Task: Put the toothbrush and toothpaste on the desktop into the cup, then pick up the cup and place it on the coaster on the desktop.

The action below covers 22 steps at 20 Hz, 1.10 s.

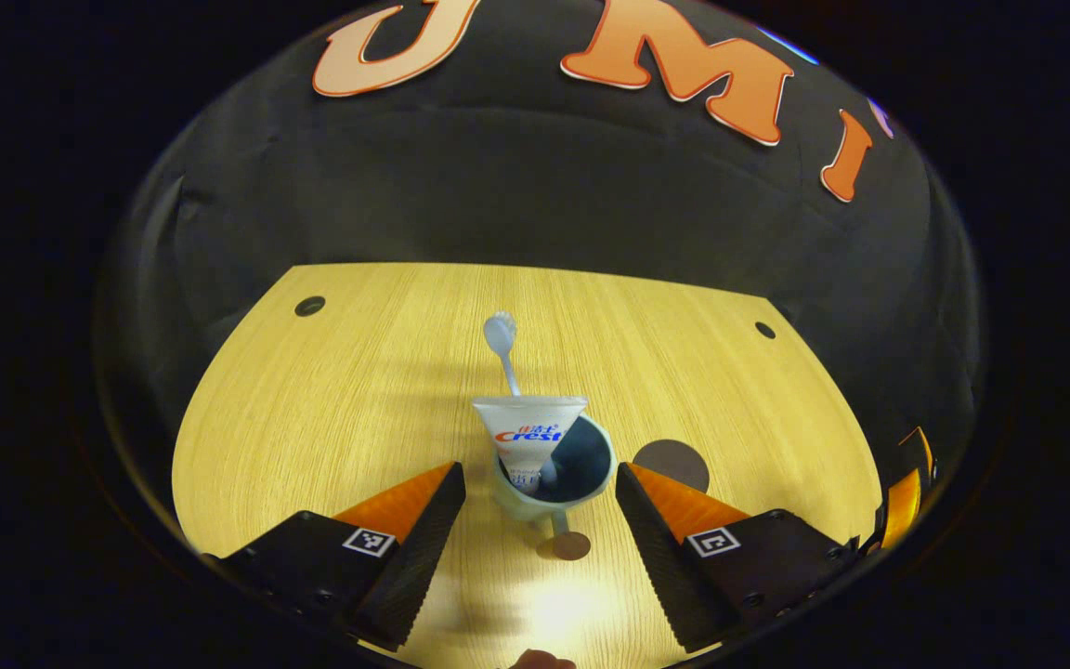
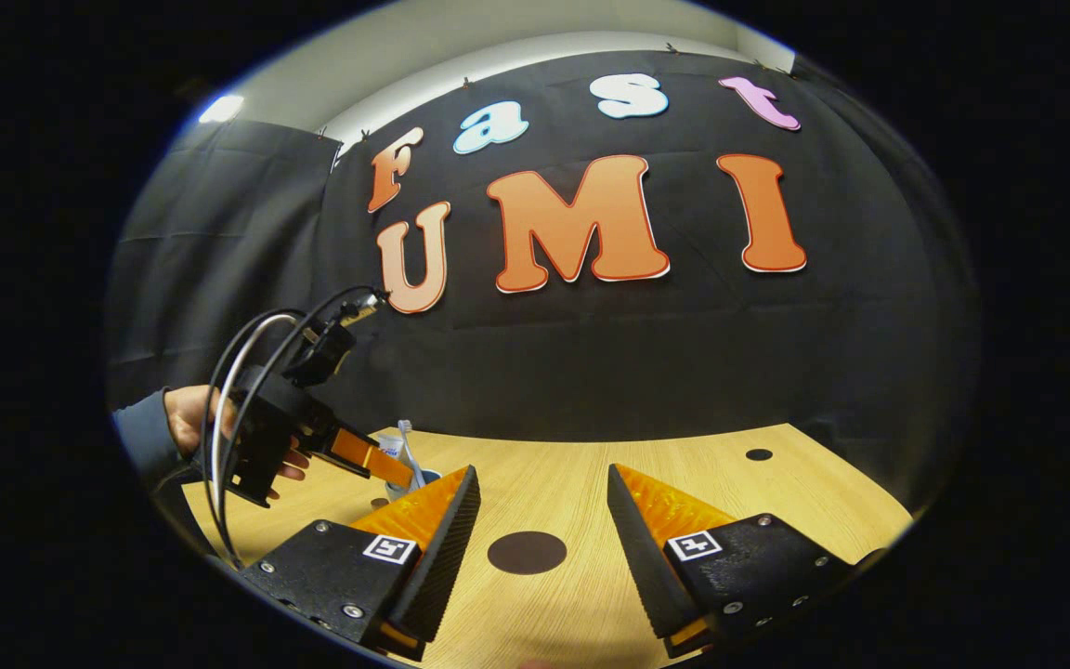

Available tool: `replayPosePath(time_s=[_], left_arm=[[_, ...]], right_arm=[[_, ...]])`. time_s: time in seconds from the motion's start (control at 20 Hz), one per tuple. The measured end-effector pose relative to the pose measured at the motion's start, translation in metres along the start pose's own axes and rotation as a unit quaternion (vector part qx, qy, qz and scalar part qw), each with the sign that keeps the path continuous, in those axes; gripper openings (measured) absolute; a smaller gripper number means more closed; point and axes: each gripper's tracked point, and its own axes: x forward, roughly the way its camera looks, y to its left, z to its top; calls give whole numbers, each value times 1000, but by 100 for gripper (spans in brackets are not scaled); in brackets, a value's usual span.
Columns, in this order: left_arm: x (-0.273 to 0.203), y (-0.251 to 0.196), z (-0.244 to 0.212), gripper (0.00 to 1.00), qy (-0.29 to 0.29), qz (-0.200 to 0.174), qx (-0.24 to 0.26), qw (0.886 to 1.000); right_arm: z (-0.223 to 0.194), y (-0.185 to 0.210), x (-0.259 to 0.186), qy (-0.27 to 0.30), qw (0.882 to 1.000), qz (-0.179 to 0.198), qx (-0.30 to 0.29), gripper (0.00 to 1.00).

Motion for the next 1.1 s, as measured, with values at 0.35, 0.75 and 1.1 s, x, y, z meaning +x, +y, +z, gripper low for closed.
replayPosePath(time_s=[0.35, 0.75, 1.1], left_arm=[[24, -8, -30, 98, 100, -3, -39, 994], [41, -5, -38, 96, 145, 40, -41, 988], [59, -10, -54, 86, 166, 55, -62, 983]], right_arm=[[-9, -4, -18, 16, 1000, 7, 6, 83], [-17, -9, -34, 17, 1000, 1, -2, 83], [-29, -1, -45, 24, 1000, 6, 8, 83]])
